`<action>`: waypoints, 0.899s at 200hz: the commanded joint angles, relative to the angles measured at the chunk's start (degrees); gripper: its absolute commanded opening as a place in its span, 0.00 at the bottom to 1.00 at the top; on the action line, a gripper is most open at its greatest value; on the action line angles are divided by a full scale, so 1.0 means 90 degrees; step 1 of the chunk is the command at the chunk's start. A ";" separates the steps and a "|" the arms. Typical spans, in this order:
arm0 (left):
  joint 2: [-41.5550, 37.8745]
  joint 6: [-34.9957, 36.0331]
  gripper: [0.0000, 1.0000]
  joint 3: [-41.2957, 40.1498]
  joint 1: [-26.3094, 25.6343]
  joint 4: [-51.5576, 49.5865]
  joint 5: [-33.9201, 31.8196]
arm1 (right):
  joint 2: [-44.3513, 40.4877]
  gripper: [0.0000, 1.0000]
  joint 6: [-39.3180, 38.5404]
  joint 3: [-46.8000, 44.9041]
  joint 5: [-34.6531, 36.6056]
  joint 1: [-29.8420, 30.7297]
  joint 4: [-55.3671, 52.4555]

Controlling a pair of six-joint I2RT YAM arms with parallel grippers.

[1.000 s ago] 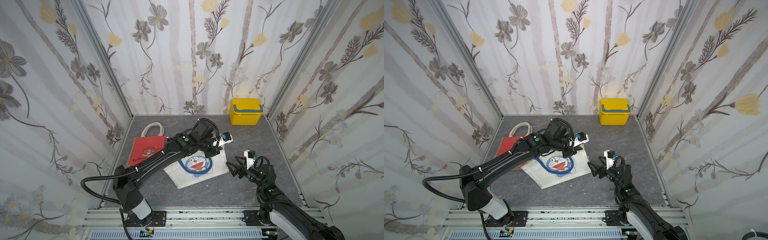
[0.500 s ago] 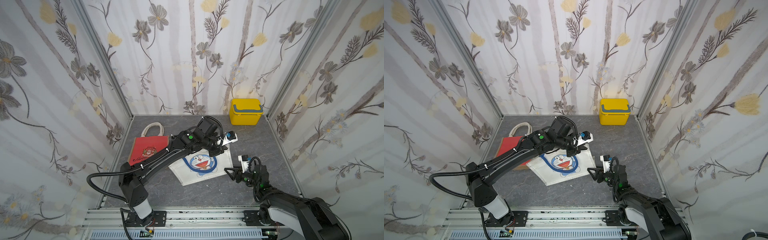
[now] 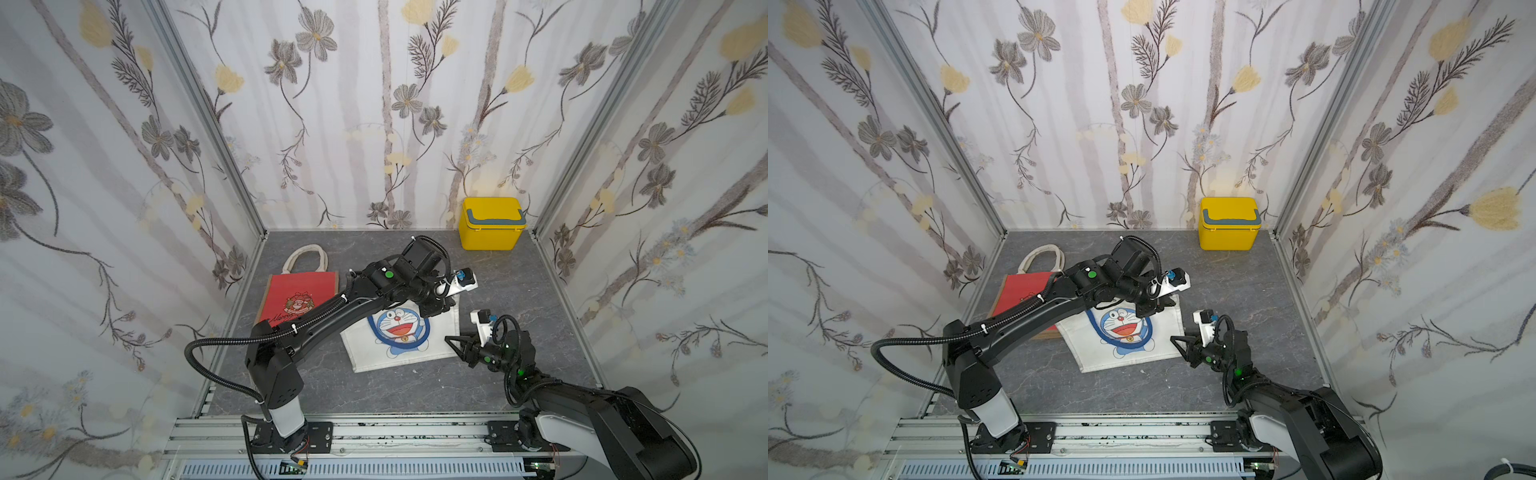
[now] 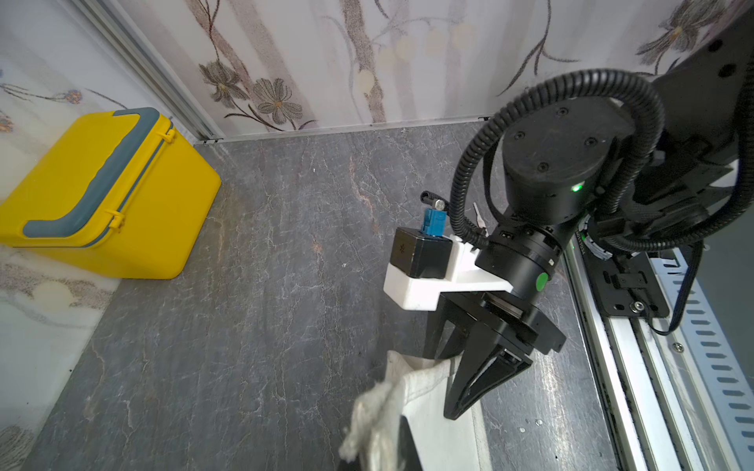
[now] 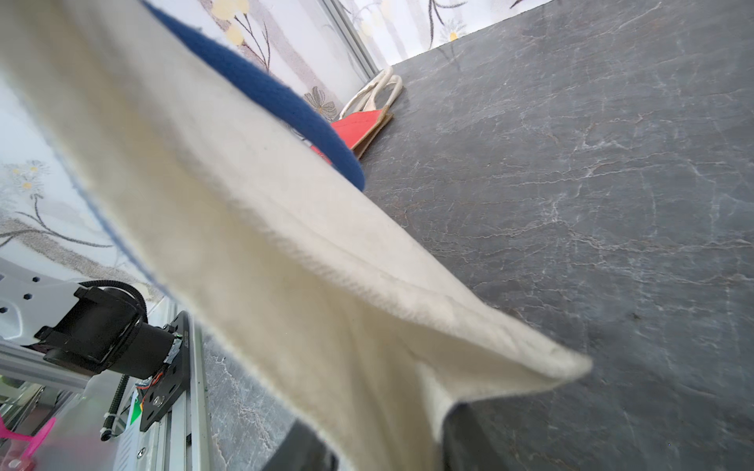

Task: Put away the canvas bag
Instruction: Press the canvas bag at the center of the board.

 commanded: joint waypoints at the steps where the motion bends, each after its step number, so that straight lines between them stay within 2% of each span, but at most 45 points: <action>1: 0.0024 0.0320 0.00 -0.0014 -0.0008 0.0345 0.0044 | -0.0220 0.28 -0.0205 -0.0083 0.0129 0.0086 0.0507; 29: 0.0092 0.0022 0.00 -0.0008 -0.0010 0.0484 -0.0282 | -0.0422 0.15 -0.0441 -0.0173 0.0364 0.0122 0.0412; 50: 0.0089 -0.0015 0.00 -0.0064 -0.0008 0.0571 -0.0253 | -0.0461 0.15 -0.0524 -0.0076 0.0321 0.0130 0.0216; 55: 0.0077 -0.0003 0.00 -0.0064 -0.0014 0.0549 -0.0243 | -0.0504 0.17 -0.0529 -0.0069 0.0317 0.0133 0.0184; 74: 0.0006 0.0054 0.00 -0.0107 -0.0008 0.0519 -0.0257 | -0.0831 0.41 -0.0471 -0.0169 0.0541 0.0126 0.0152; 94: -0.0075 0.0134 0.00 -0.0123 -0.0008 0.0422 -0.0259 | -0.1376 0.55 -0.0465 -0.0339 0.0809 0.0131 0.0079; 150: -0.0281 0.0184 0.00 -0.0388 -0.0013 0.0494 -0.0161 | -0.2899 0.63 -0.0598 -0.0461 0.1753 0.0130 -0.1038; 180: -0.0306 0.0187 0.00 -0.0459 -0.0014 0.0592 -0.0302 | -0.3401 0.66 -0.0669 -0.0473 0.2180 0.0129 -0.1457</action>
